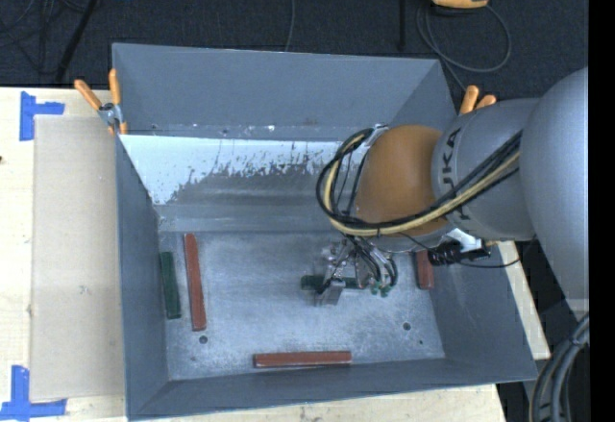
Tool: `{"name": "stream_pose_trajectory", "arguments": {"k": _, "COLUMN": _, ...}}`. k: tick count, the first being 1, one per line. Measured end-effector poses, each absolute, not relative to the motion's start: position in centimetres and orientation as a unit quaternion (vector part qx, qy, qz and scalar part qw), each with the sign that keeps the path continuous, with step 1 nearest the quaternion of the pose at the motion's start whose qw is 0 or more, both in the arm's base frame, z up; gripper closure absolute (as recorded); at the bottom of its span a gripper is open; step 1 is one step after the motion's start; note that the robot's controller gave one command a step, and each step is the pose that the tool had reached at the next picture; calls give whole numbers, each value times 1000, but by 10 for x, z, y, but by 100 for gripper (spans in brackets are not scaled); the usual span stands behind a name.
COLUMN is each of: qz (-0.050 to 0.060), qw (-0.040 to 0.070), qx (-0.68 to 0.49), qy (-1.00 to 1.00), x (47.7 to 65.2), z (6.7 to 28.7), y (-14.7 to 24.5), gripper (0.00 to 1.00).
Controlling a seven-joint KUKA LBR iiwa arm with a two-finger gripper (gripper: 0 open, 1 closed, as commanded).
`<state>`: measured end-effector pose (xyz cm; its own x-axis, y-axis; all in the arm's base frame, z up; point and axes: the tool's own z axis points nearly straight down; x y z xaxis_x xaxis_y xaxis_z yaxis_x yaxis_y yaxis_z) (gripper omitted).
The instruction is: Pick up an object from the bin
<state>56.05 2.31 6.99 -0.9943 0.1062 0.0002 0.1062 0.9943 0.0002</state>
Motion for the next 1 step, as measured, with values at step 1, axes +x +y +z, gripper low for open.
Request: {"name": "stream_pose_trajectory", "arguments": {"k": 1, "qz": 0, "qw": -2, "qx": 108, "qy": -994, "x": 514, "z": 219, "y": 30, "gripper": 100}}
